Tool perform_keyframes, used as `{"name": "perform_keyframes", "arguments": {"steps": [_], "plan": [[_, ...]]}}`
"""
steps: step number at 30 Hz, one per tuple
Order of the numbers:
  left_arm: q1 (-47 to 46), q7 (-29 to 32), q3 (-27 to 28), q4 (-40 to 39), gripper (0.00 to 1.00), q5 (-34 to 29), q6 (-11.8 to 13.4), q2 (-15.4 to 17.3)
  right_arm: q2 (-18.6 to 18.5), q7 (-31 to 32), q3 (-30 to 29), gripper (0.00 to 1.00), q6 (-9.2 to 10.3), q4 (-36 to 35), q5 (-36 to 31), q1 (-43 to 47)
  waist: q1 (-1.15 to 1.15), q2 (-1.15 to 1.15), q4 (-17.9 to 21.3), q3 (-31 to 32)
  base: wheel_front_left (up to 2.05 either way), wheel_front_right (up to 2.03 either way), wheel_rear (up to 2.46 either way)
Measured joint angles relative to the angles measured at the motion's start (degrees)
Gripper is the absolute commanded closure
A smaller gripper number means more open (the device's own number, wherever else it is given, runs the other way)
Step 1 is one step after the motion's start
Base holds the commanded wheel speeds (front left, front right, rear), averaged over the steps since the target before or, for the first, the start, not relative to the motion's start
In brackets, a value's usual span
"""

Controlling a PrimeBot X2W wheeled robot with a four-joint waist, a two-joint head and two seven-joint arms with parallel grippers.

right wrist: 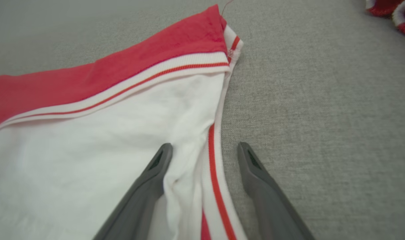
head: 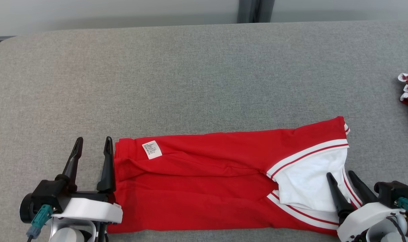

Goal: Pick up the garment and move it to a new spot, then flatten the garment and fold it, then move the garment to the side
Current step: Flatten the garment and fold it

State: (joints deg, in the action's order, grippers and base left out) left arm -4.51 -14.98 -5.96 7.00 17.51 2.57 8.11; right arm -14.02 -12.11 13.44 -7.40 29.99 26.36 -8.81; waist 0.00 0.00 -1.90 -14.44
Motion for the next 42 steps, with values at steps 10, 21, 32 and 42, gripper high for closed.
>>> {"name": "perform_keyframes", "arguments": {"steps": [10, 21, 32, 42], "plan": [[-0.6, 0.0, 1.3, 0.2, 0.00, -0.6, -0.2, -0.4, -2.8, 0.5, 6.1, 1.00, -0.21, 1.5, 6.6, -2.5, 0.00, 0.00, 0.7, -0.5, 0.00, 0.00, 0.00], [-1.0, 0.0, 2.4, 0.4, 0.00, -1.4, -0.8, -0.7, -10.3, -1.6, 1.6, 1.00, -0.33, 2.2, 11.3, -1.8, 0.00, 0.00, 1.9, -0.6, 0.00, 0.00, 0.00], [-1.1, 0.0, 3.3, 1.1, 0.00, -1.8, -1.5, -1.0, -16.9, -1.1, 0.3, 1.00, -0.09, -5.5, 9.5, 0.3, 0.00, 0.00, 2.8, 0.3, 0.00, 0.00, 0.00], [-0.9, 0.0, 4.0, 1.4, 0.00, -2.0, -2.0, -1.0, -13.5, 12.1, -0.4, 1.00, -0.09, -30.8, 1.8, 1.1, 0.00, 0.00, 3.9, 1.8, 0.00, 0.00, 0.00]]}}
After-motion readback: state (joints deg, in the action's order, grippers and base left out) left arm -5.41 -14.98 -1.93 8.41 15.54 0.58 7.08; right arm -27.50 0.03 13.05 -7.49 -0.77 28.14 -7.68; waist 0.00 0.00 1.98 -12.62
